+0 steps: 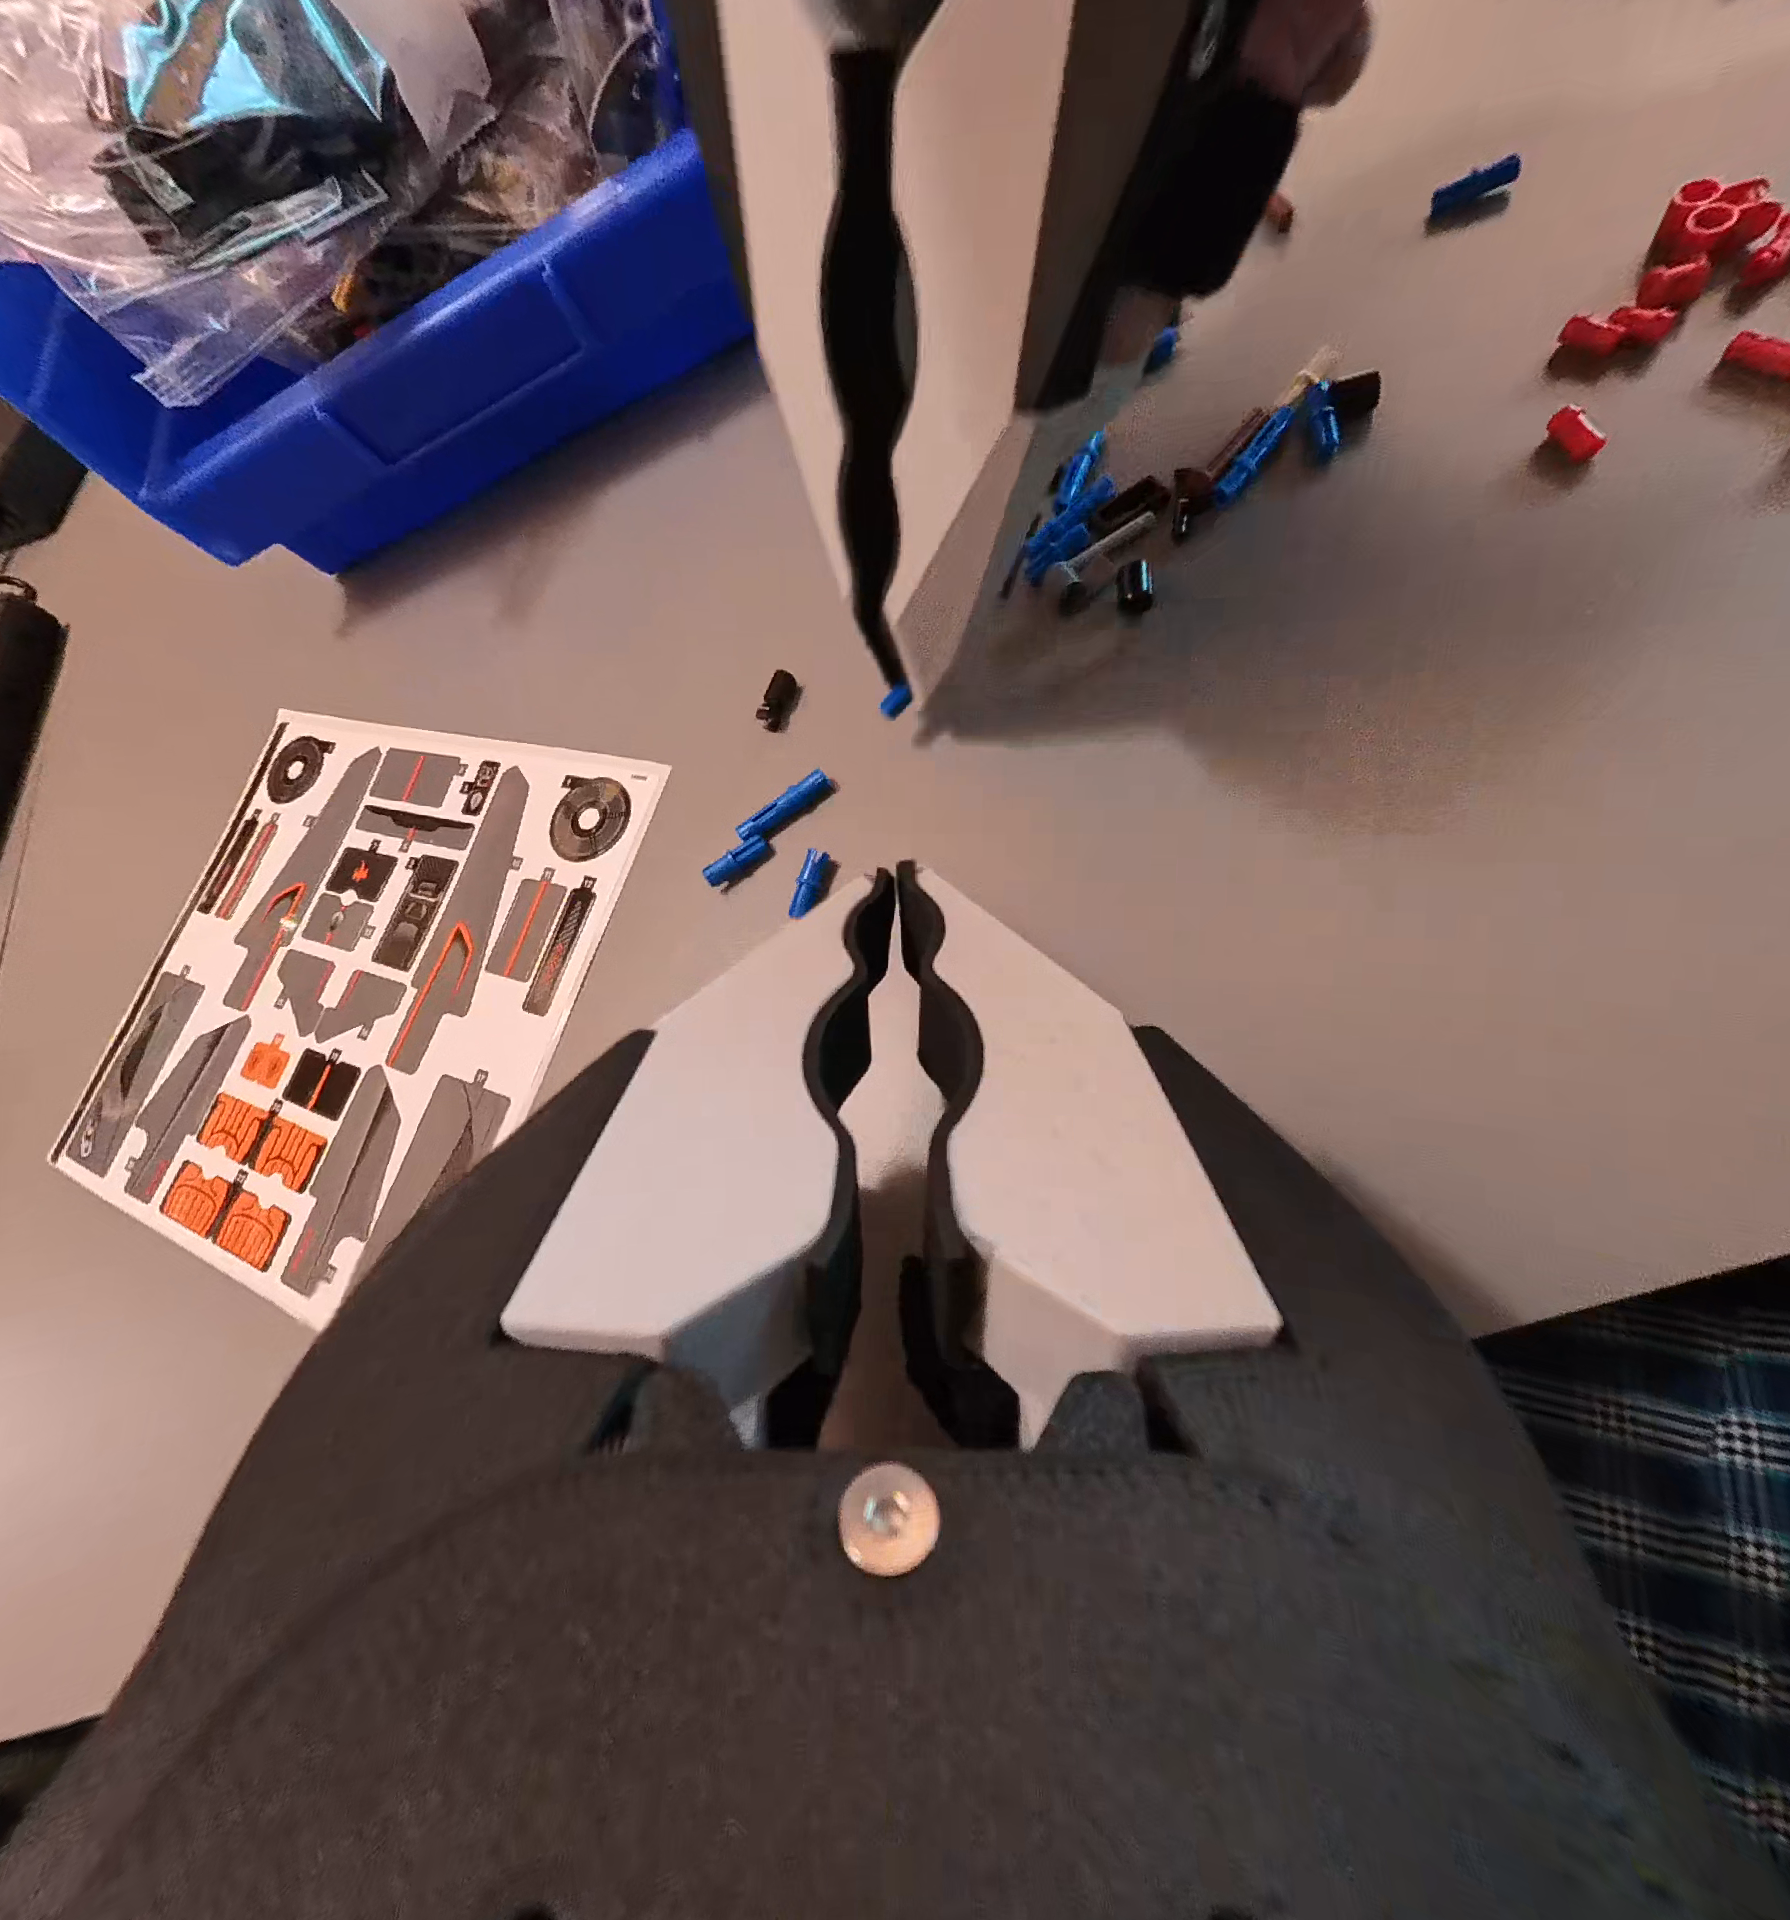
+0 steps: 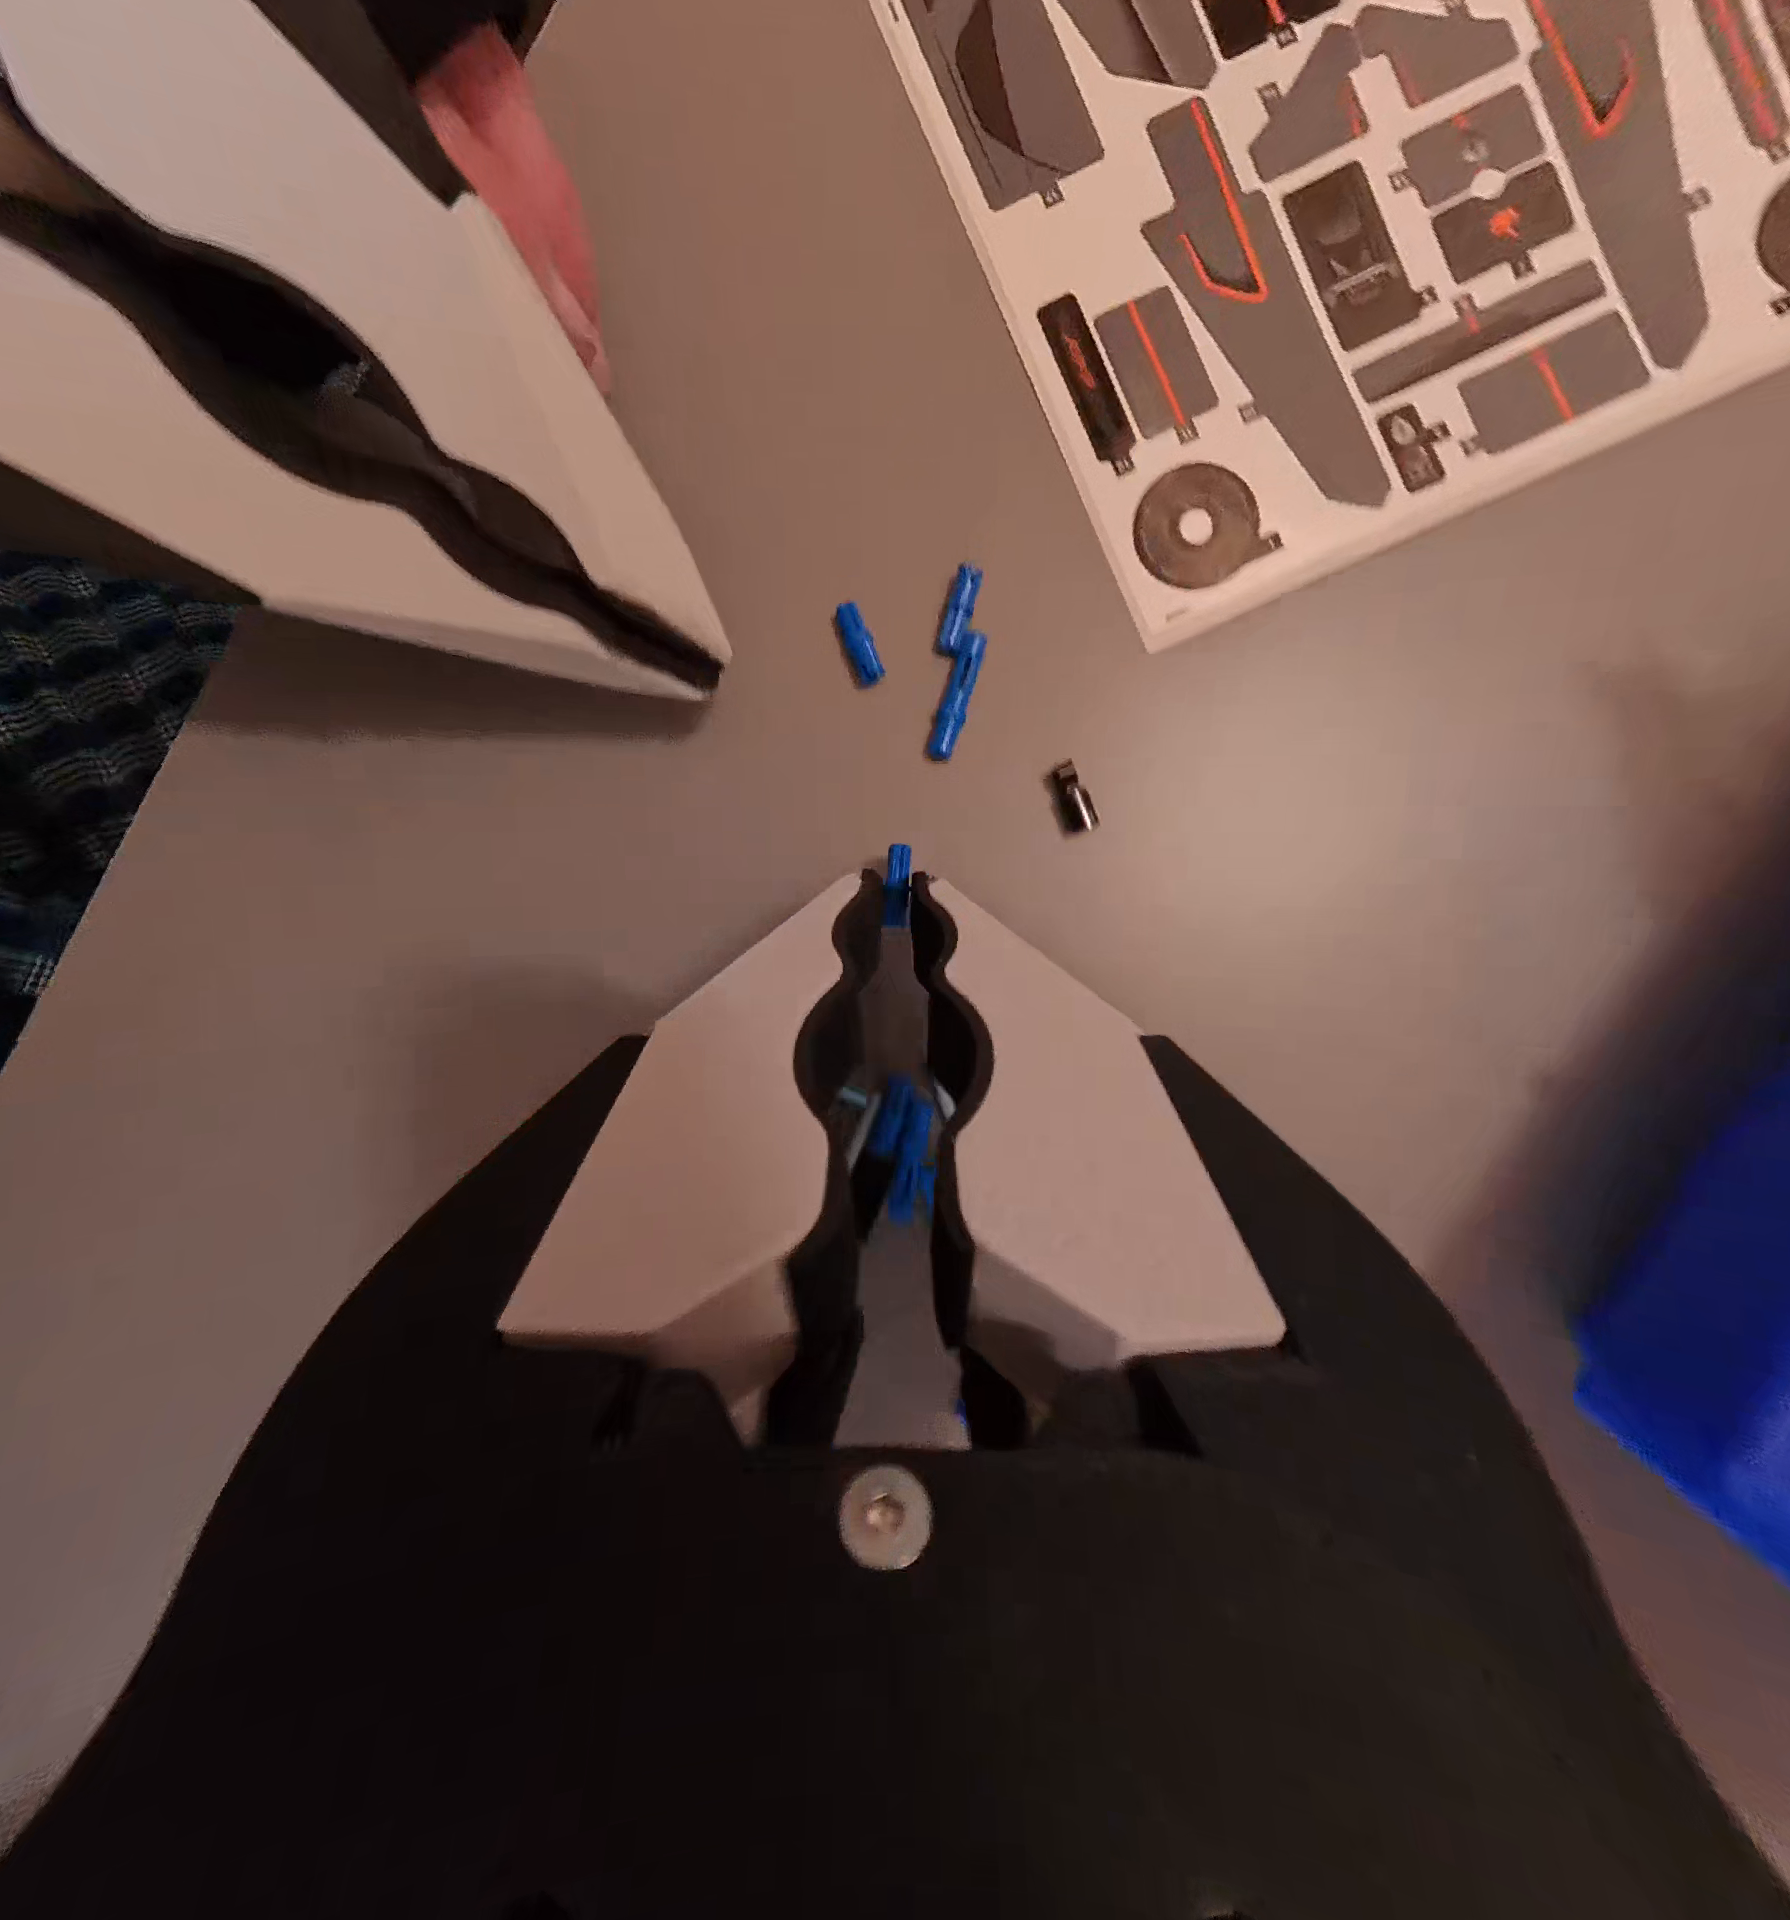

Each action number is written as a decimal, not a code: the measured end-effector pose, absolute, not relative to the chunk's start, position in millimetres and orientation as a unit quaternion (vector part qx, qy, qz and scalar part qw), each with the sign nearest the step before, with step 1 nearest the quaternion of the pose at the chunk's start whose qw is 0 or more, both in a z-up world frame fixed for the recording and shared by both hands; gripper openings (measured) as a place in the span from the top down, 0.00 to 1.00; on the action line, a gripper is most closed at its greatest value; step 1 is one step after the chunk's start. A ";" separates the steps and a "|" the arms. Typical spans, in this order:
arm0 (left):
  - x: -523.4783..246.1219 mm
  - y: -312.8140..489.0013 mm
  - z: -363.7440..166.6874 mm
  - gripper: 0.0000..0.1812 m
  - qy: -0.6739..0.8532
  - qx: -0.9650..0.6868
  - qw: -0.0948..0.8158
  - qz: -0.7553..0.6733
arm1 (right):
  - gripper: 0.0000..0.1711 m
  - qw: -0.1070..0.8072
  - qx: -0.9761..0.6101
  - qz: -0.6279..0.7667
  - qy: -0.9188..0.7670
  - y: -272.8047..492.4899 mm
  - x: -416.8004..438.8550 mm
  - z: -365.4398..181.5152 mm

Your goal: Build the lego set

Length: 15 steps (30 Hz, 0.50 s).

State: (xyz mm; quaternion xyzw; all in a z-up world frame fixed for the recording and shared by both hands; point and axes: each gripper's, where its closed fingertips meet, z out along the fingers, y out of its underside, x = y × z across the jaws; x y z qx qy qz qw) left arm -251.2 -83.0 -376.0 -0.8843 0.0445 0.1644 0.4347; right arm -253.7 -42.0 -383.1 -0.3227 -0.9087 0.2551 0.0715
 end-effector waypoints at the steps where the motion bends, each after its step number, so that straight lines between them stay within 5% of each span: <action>1: -250.9 -83.3 -377.3 1.00 0.044 -0.885 0.434 0.161 | 0.99 0.071 -0.319 0.252 -0.911 -46.1 -257.1 -386.9; 15: -256.3 -85.9 -381.0 1.00 0.035 -0.885 0.440 0.147 | 0.92 0.046 -0.316 0.226 -0.920 -8.6 -247.6 -372.1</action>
